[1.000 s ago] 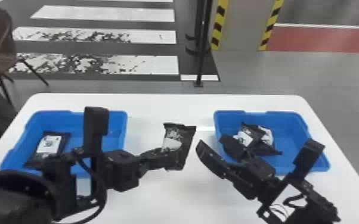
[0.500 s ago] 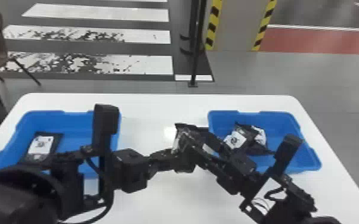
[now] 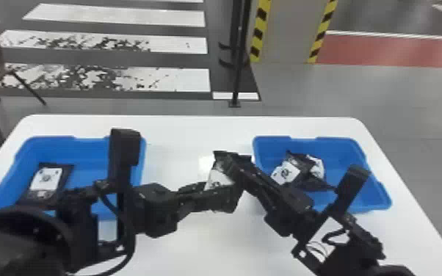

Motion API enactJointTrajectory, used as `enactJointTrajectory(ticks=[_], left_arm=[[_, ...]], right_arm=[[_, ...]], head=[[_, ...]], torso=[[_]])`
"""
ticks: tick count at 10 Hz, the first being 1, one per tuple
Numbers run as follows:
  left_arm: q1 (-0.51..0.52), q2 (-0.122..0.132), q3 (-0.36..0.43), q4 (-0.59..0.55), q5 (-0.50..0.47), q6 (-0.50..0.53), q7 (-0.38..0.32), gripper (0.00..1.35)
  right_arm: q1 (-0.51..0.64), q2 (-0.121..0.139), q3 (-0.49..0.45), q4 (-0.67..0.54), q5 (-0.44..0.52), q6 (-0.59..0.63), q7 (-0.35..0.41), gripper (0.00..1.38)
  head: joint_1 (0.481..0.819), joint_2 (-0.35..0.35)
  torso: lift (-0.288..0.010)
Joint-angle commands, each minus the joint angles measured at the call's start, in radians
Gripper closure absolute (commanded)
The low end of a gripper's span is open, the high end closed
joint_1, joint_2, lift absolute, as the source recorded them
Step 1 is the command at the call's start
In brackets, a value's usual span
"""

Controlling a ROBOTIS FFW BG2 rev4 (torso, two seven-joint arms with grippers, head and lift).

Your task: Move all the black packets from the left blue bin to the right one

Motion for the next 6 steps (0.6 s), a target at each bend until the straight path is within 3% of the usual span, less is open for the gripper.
enactJointTrajectory(ticks=[1, 2, 4, 6], left_arm=[[0.023, -0.011, 0.039, 0.000, 0.000, -0.031, 0.002, 0.70], [0.038, -0.019, 0.059, 0.000, 0.000, -0.043, 0.002, 0.66], [0.087, -0.032, 0.103, -0.020, 0.012, -0.099, 0.002, 0.33], [0.185, -0.042, 0.173, -0.096, 0.028, -0.161, 0.002, 0.26]], right_arm=[[-0.002, 0.000, -0.004, -0.003, -0.004, 0.000, 0.000, 1.28], [0.000, 0.000, -0.008, -0.003, -0.004, -0.002, 0.000, 1.28], [-0.041, -0.006, -0.058, 0.034, 0.002, -0.002, -0.001, 1.28], [-0.115, -0.029, -0.110, 0.117, 0.008, -0.002, -0.007, 1.28]], head=[[0.695, -0.086], [0.695, -0.076], [0.695, -0.064], [0.695, -0.078]], torso=[[-0.140], [-0.140], [-0.140], [-0.140]])
